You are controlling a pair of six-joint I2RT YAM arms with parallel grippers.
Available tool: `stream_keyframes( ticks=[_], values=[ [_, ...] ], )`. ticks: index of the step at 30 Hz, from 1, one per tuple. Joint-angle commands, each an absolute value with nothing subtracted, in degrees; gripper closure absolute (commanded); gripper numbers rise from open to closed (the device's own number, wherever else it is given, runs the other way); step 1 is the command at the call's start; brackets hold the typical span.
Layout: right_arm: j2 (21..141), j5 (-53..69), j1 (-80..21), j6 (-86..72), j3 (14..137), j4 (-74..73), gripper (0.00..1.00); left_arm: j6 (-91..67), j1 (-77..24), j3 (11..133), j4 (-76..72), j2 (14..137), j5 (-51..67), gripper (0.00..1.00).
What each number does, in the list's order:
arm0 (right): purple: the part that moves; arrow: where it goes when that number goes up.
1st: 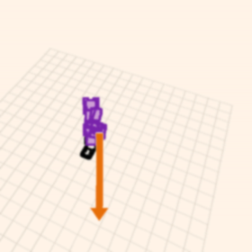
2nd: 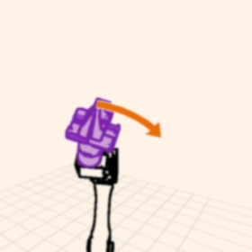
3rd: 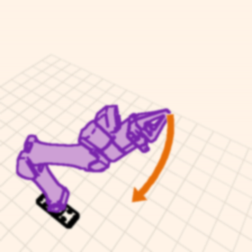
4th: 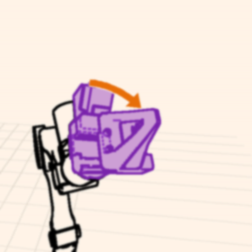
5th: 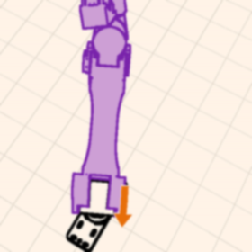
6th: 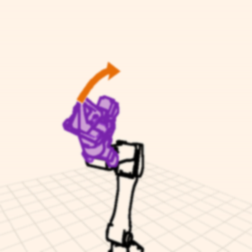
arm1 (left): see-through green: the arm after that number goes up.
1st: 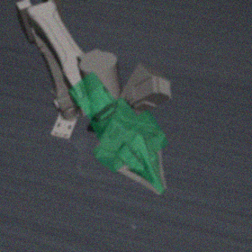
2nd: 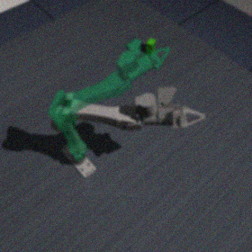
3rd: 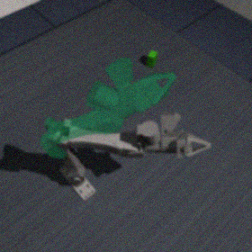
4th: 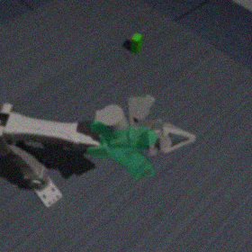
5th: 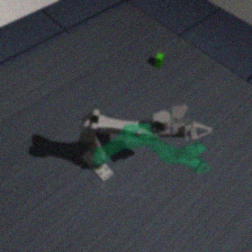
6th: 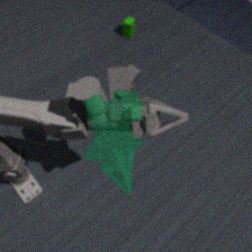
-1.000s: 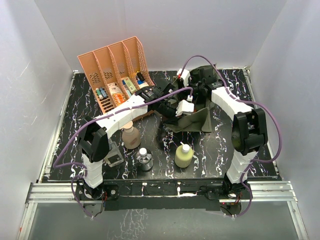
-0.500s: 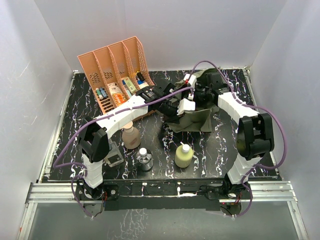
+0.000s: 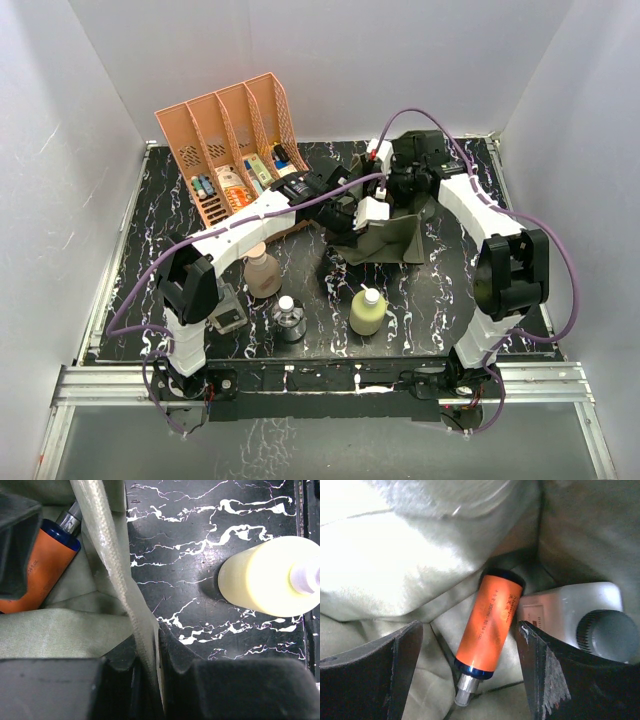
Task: Place the personal care products into the canvas bag
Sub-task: Adjust the care product in the canvas bag.
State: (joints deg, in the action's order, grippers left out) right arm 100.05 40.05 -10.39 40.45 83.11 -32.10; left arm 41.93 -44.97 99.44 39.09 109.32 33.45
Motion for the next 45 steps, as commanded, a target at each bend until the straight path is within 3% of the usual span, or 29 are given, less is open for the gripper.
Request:
stream_keyframes(
  ticks=[1, 11, 20, 34, 41, 45],
  values=[
    [96.4, 39.5, -10.7, 48.7, 81.1, -36.7, 0.23, 42.2, -45.0, 100.8, 39.3, 108.6, 33.6, 0.89],
    [99.1, 34.7, -10.6, 50.9, 77.2, -32.3, 0.24, 41.8, -45.0, 100.6, 39.4, 108.2, 33.9, 0.89],
    [107.7, 28.9, -10.7, 49.1, 82.3, -31.3, 0.21, 41.8, -45.0, 101.6, 39.5, 109.1, 34.9, 0.89],
    [114.6, 25.5, -11.4, 47.1, 79.8, -29.7, 0.09, 41.7, -45.0, 101.0, 39.9, 109.1, 35.4, 0.89],
    [117.0, 24.7, -11.7, 46.9, 77.6, -29.6, 0.11, 41.8, -45.0, 100.9, 39.9, 109.1, 35.3, 0.89],
    [118.2, 25.3, -11.7, 46.0, 79.6, -31.5, 0.2, 41.8, -45.0, 101.0, 39.9, 109.2, 35.1, 0.89]
  ],
)
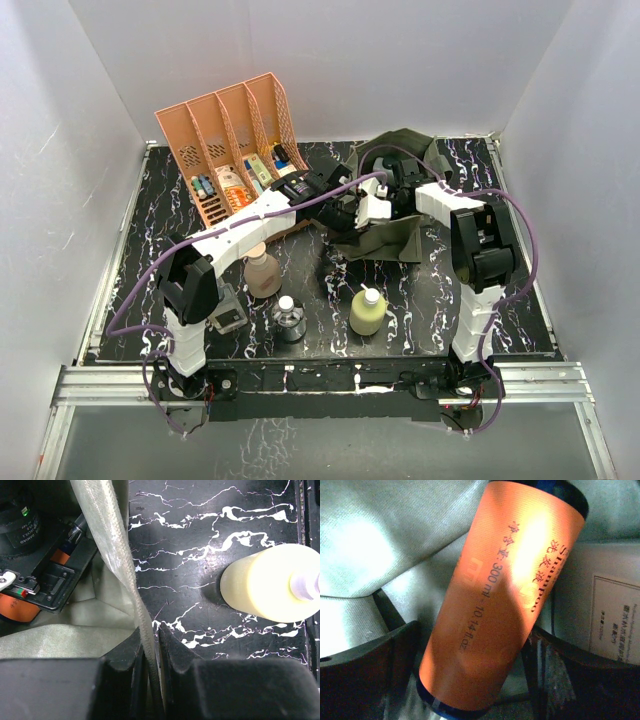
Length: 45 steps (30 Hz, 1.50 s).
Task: Place the personal care products into the canvas bag
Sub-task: Adjust the care product in the canvas bag.
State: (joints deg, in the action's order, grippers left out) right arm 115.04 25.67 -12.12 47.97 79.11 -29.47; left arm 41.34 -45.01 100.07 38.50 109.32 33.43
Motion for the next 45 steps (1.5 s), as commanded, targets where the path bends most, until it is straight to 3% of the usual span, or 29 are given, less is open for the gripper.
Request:
stream_keyframes(
  ticks=[1, 12, 17, 45],
  values=[
    [118.3, 25.8, -11.7, 46.0, 80.2, -32.1, 0.24, 41.8, -45.0, 101.0, 39.9, 109.2, 35.1, 0.89],
    [115.0, 31.3, -11.7, 43.4, 85.3, -35.6, 0.76, 41.8, -45.0, 101.2, 39.7, 109.3, 34.6, 0.89],
    [112.0, 32.3, -11.7, 42.9, 87.8, -36.5, 0.91, 41.2, -45.0, 101.4, 39.2, 109.5, 34.4, 0.89],
    [102.7, 34.9, -7.7, 46.5, 101.4, -47.1, 0.92, 36.6, -44.9, 101.2, 36.7, 109.0, 34.1, 0.89]
  ],
)
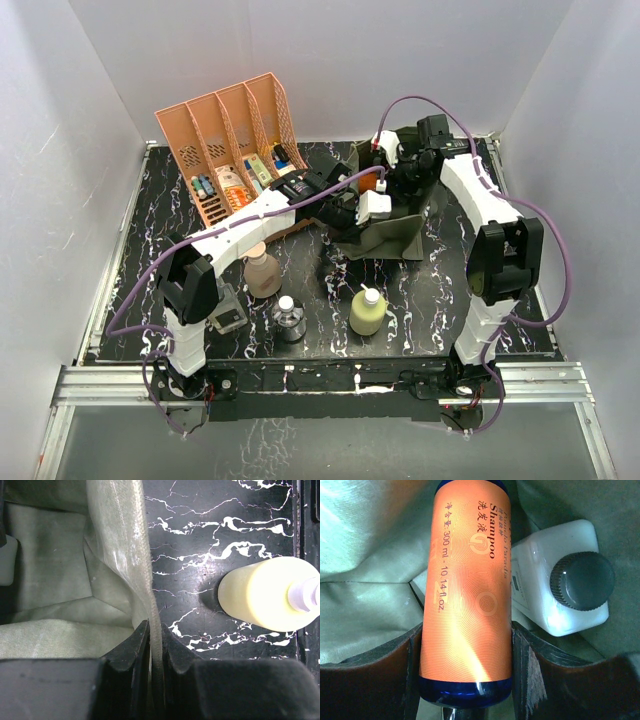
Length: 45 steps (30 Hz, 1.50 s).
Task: Place the personal care products into the canvas bag
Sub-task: Adjust the care product in the canvas bag.
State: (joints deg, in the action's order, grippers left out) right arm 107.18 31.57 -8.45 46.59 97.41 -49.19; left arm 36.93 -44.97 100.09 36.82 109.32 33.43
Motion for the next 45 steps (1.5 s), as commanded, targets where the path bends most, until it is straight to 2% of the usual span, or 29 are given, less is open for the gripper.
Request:
stream_keyframes(
  ticks=[1, 10, 14, 20, 22, 24, 26, 34, 45],
  values=[
    [102.5, 34.9, -7.5, 46.4, 101.6, -47.1, 0.92, 36.5, -44.9, 101.2, 36.6, 109.0, 33.9, 0.89],
    [103.0, 35.1, -7.1, 45.1, 108.7, -50.1, 0.92, 34.3, -44.9, 101.7, 35.4, 109.2, 31.7, 0.85],
    [102.4, 35.7, -7.1, 43.3, 110.0, -49.4, 0.92, 33.0, -44.9, 102.2, 34.7, 109.3, 30.6, 0.77],
    [102.8, 35.5, -7.1, 40.6, 111.9, -48.8, 0.92, 31.7, -44.9, 103.8, 34.0, 109.7, 29.6, 0.59],
    [102.8, 36.0, -7.1, 39.9, 112.6, -48.7, 0.92, 31.5, -44.9, 104.5, 33.7, 109.8, 29.4, 0.49],
    [102.8, 36.8, -7.1, 38.9, 113.2, -48.4, 0.92, 31.3, -45.0, 105.5, 33.6, 109.9, 29.3, 0.34],
    [102.7, 37.8, -7.1, 37.7, 113.7, -48.2, 0.92, 31.1, -44.9, 106.3, 33.4, 110.0, 29.4, 0.26],
    [101.6, 39.7, -7.1, 35.5, 116.1, -49.2, 0.92, 30.1, -45.0, 110.2, 32.5, 109.5, 29.7, 0.05],
    [96.2, 39.5, -7.1, 31.3, 115.5, -49.1, 0.92, 28.2, -45.0, 116.2, 30.3, 106.4, 31.2, 0.03]
  ],
)
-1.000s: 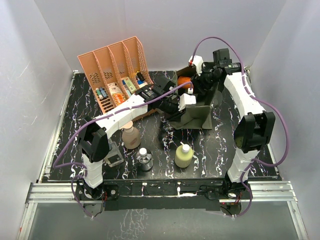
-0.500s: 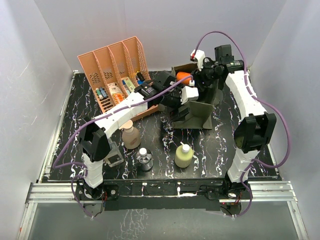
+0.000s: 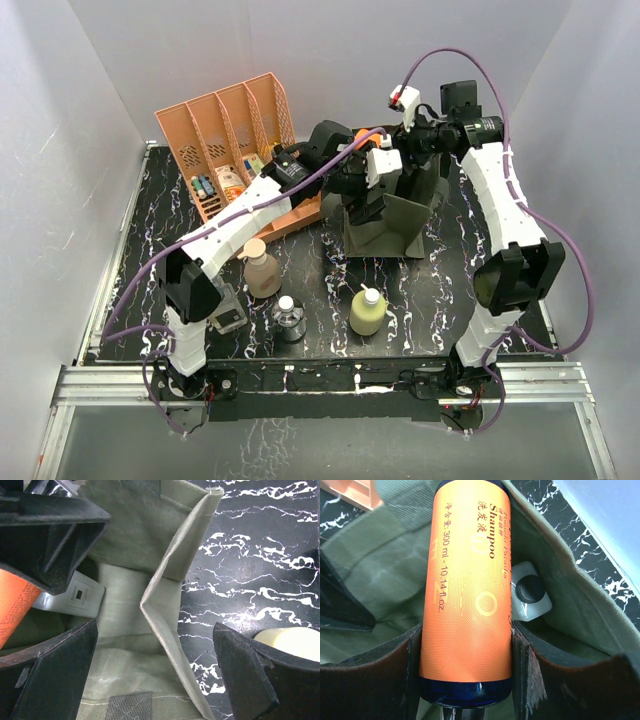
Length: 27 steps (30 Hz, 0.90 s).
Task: Place the personal care products into the canvas bag
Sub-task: Adjust the care product in the canvas bag.
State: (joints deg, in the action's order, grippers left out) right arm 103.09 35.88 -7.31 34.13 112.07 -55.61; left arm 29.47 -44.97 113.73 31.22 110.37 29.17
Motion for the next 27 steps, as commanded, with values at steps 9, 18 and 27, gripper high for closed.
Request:
stream_keyframes(
  ticks=[9, 18, 27],
  values=[
    [93.7, 41.9, -7.1, 24.2, 118.0, -47.5, 0.92, 29.6, -44.5, 114.6, 28.8, 98.0, 26.7, 0.03],
    [89.6, 44.7, -7.1, 27.6, 117.9, -56.5, 0.92, 43.3, -44.3, 116.4, 30.4, 93.7, 18.5, 0.03],
    [88.0, 53.7, -7.8, 30.2, 119.1, -65.0, 0.92, 54.3, -44.3, 113.8, 33.3, 94.1, 20.6, 0.03]
  ],
)
